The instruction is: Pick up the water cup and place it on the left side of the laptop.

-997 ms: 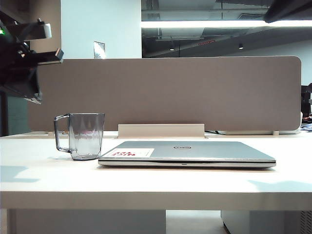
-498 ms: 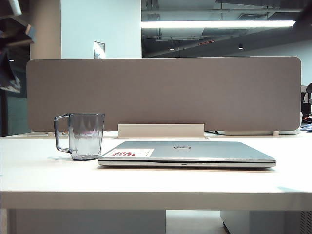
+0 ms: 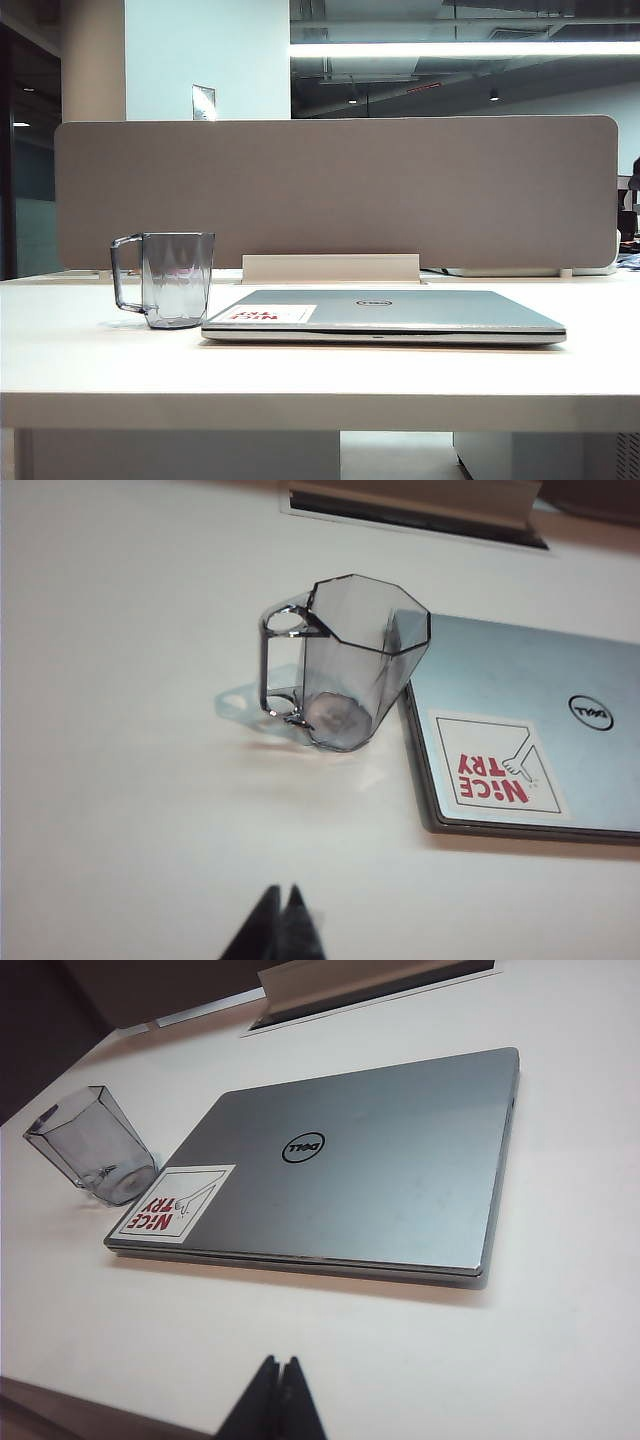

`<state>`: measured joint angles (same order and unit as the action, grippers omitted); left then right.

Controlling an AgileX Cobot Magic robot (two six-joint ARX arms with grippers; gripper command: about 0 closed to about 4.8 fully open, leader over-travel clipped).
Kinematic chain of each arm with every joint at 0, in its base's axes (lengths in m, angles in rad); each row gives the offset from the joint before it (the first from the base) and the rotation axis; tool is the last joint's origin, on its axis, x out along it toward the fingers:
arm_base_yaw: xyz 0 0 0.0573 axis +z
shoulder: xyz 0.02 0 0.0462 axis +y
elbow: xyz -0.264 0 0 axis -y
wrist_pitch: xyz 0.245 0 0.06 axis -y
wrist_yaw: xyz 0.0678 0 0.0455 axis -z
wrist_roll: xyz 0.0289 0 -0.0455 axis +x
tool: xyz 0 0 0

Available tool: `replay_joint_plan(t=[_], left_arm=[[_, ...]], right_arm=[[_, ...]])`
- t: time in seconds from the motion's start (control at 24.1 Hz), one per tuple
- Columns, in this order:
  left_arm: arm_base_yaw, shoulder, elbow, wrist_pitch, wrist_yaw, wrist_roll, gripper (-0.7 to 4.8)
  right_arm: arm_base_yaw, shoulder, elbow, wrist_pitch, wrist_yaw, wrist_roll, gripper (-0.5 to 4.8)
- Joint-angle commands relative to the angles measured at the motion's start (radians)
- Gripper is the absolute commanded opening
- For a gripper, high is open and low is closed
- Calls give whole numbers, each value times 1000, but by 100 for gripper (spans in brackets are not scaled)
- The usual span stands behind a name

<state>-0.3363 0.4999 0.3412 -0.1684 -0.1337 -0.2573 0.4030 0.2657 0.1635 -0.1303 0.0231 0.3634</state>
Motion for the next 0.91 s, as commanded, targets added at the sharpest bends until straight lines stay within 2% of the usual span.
replay_joint_plan(t=[0.04,0.29,0.62,0.91], left_arm=[[2,-71,-65,11,0,-12,-6],[2,-276,-220,10,8,-12,-6],[2,-415,-286,-55,23,-5,-6],[2,-442,-301,-63,26,-5,-6]], right_arm=[[2,-18,-21,23,1,2,-2],[2,-40,-47,10,-3,-35,-2],[2,-40,-86,1,-3,-49,-2],[2,-40,-108,4,-2,-49,-2]])
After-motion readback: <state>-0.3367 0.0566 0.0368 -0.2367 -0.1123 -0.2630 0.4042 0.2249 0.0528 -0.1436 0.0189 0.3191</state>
